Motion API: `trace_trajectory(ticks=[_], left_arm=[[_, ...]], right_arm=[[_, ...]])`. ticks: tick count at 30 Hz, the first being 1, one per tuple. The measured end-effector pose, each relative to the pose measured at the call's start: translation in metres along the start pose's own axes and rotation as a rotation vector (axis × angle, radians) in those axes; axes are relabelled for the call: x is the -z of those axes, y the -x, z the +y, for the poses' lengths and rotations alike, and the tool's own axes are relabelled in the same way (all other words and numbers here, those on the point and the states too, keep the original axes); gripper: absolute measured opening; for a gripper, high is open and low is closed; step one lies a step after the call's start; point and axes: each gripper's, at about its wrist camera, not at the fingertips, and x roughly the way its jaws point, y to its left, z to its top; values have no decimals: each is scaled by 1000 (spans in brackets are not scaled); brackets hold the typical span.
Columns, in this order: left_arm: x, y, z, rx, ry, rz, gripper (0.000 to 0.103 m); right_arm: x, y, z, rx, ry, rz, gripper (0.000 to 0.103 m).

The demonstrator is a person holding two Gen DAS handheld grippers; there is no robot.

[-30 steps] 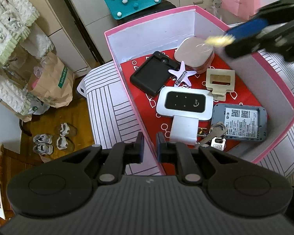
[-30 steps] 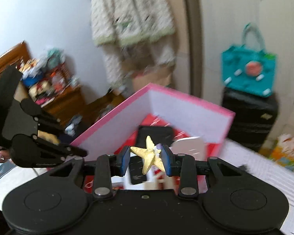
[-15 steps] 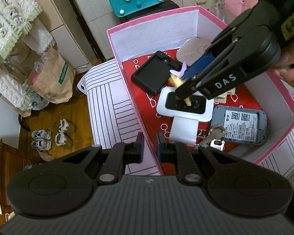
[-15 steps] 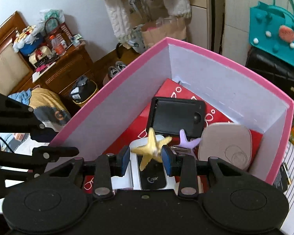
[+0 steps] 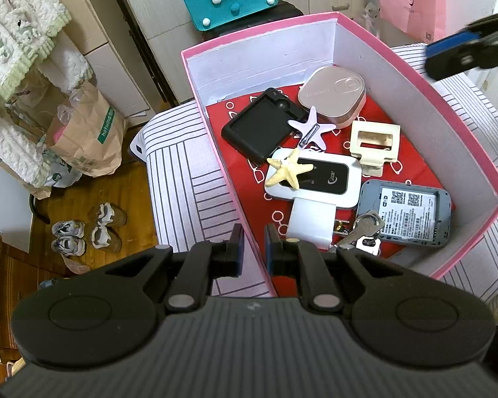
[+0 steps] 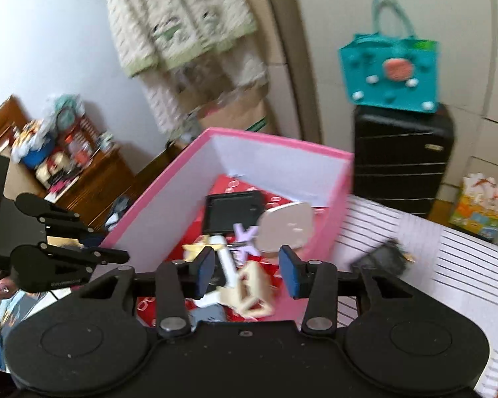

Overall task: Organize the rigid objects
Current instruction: 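Drop the yellow starfish into the pink box and open the right gripper, then grasp the silver keys on the table with the right gripper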

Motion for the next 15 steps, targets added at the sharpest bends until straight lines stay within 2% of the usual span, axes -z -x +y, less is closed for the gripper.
trace_trajectory(ticks=[5, 10, 12, 15], left_arm=[[-1, 0, 1, 8, 13, 1, 12], [2, 0, 2, 7, 30, -8, 12], [2, 0, 4, 9, 42, -8, 12], [3, -1, 3, 8, 50, -1, 12]], right_arm=[[21, 24, -21, 85, -20, -41, 52], [54, 6, -39, 276, 79, -63, 55], [69, -6, -52, 290, 68, -55, 55], [85, -18, -68, 237, 2, -32, 55]])
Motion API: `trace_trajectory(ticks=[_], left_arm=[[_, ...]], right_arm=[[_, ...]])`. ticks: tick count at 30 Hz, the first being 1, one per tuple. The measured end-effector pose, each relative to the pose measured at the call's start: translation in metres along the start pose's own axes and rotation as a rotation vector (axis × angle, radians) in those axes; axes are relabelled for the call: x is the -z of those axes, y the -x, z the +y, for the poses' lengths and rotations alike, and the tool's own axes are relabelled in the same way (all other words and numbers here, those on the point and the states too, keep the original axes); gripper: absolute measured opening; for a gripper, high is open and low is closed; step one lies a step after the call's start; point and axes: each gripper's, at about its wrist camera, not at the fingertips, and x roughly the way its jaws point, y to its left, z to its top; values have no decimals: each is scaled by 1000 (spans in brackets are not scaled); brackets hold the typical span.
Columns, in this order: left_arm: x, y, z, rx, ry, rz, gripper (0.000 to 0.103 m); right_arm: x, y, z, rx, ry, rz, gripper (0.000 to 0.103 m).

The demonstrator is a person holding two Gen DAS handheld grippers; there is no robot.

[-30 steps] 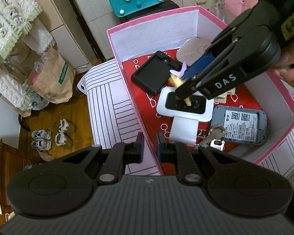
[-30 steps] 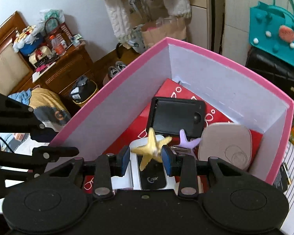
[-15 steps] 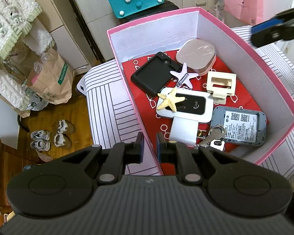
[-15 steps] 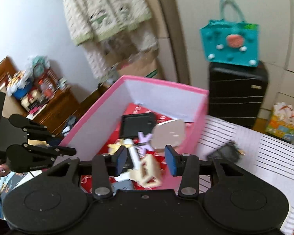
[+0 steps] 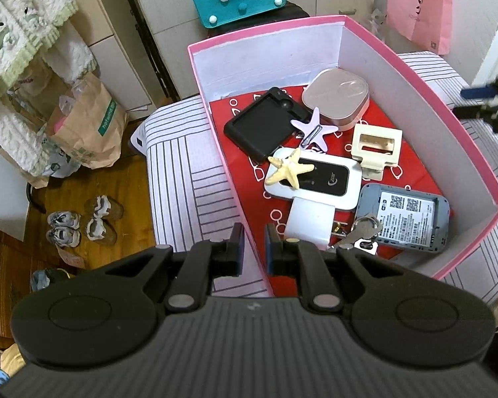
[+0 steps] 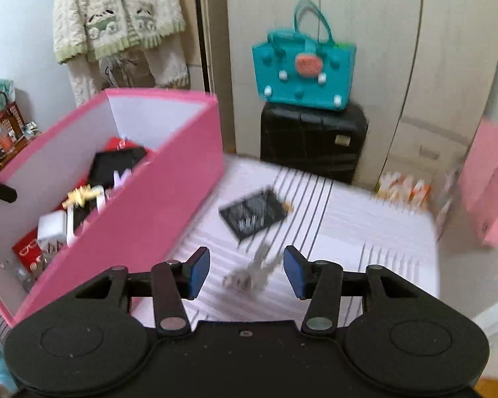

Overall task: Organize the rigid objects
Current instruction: 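Grasp the silver keys on the table with the right gripper, then carry the keys into the pink box and open the right gripper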

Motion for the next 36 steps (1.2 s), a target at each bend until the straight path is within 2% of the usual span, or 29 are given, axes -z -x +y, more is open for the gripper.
trace_trajectory(ticks=[2, 7, 11, 16, 19, 21, 22, 28, 36], left_arm=[[1, -1, -2, -6, 0, 3, 12], [1, -2, 0, 2, 23, 6, 12], [-2, -4, 5, 12, 48, 12, 10], [-7, -7, 7, 18, 73, 28, 10], [-11, -10, 9, 16, 110, 44, 10], [-12, -10, 9, 11, 123, 53, 10], [-12, -10, 9, 9, 127, 56, 10], [-14, -10, 7, -2, 129, 64, 10], [-14, -10, 6, -3, 128, 58, 10]], right_arm=[[8, -8, -6, -19, -28, 6, 55], [20, -24, -8, 22, -8, 18, 56], [20, -40, -16, -29, -51, 39, 57], [17, -53, -6, -28, -33, -13, 65], [21, -59, 8, 28, 34, -44, 65], [25, -56, 13, 34, 51, -72, 51], [25, -54, 13, 34, 58, -76, 29], [15, -40, 3, -30, 49, -61, 27], [-2, -6, -1, -101, -16, -114, 27]])
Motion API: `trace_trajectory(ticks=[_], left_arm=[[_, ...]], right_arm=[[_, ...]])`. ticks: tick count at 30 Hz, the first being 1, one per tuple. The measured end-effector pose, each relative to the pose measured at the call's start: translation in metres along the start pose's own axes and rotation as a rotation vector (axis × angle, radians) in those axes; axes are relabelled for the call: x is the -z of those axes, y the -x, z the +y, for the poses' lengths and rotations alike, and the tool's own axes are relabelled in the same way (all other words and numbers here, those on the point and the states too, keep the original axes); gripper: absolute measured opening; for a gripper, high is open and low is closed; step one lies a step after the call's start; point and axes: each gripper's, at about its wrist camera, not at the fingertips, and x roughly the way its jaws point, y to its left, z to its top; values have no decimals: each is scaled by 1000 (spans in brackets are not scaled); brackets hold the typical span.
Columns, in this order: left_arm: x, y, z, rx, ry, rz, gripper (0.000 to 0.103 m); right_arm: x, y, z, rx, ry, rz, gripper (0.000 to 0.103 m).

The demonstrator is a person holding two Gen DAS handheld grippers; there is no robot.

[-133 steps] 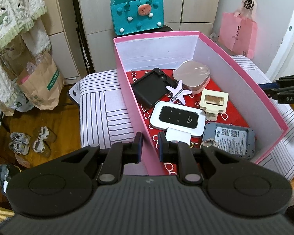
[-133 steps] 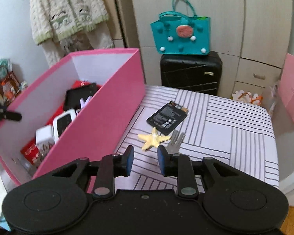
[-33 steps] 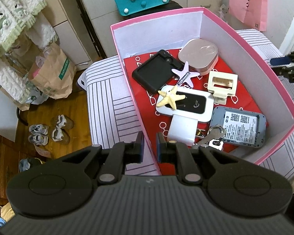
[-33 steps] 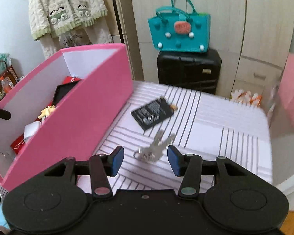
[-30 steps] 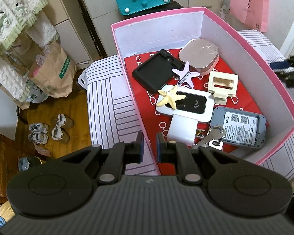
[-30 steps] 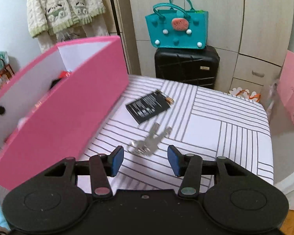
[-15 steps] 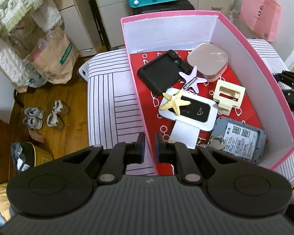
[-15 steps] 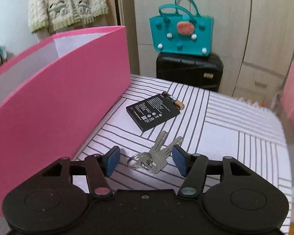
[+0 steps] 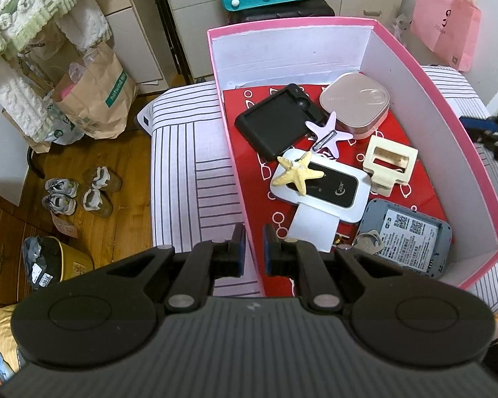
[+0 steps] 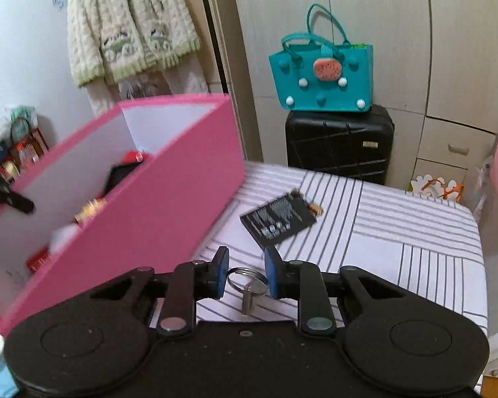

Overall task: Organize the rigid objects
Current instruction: 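Carry the keys into the pink box and open the right gripper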

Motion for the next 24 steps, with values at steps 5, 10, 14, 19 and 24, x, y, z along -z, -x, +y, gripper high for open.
trace_trajectory(ticks=[5, 10, 14, 19, 24], left_arm=[[1, 1, 1, 0, 0, -5, 10], [4, 2, 0, -2, 13, -23, 10], [5, 2, 0, -8, 5, -31, 10], [5, 2, 2, 1, 15, -33, 10], [4, 1, 2, 6, 26, -28, 10]], right_arm=[[-28, 28, 7, -62, -21, -42, 27], [-64, 53, 35, -140, 25, -77, 27], [-82, 57, 63, -250, 58, -47, 27], [-88, 31, 98, -385, 101, 33, 27], [-80, -5, 123, -440, 126, 109, 27]])
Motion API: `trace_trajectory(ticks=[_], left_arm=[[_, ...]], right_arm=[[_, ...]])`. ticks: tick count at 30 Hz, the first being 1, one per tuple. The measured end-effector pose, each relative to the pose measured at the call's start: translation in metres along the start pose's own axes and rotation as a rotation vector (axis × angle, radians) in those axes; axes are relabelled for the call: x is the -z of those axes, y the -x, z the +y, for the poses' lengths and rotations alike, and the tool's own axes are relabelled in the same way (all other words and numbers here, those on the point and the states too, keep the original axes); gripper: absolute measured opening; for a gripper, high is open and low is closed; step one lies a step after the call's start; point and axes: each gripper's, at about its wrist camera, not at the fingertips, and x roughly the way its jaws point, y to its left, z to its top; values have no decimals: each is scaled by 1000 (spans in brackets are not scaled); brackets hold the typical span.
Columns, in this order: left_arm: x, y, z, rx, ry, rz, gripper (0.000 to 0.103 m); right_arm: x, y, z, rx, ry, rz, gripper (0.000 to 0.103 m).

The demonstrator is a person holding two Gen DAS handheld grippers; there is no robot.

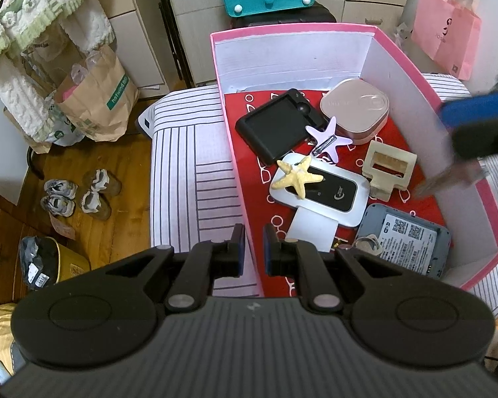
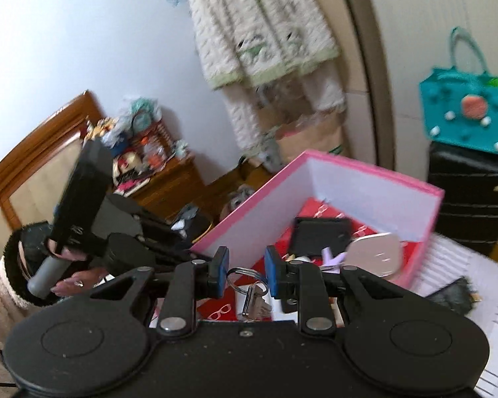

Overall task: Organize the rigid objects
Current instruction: 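Carry the keys into the pink box and open the right gripper, then move the right gripper to the black phone battery and grasp it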

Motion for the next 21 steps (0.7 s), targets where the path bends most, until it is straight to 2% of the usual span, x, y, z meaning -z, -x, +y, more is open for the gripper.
trace_trajectory(ticks=[5, 9, 14, 21], left_arm=[[-3, -1, 4, 12, 35, 19, 10], [-3, -1, 3, 13, 34, 17, 10], [-2, -1, 4, 13, 36, 8, 10], [1, 0, 2, 7, 25, -1, 10]], right_arm=[[2, -48, -5, 68, 20, 56, 28], [1, -57, -13, 95, -11, 68, 30], [-3, -28, -17, 96, -38, 22, 36], [7, 36, -28, 206, -47, -76, 41]])
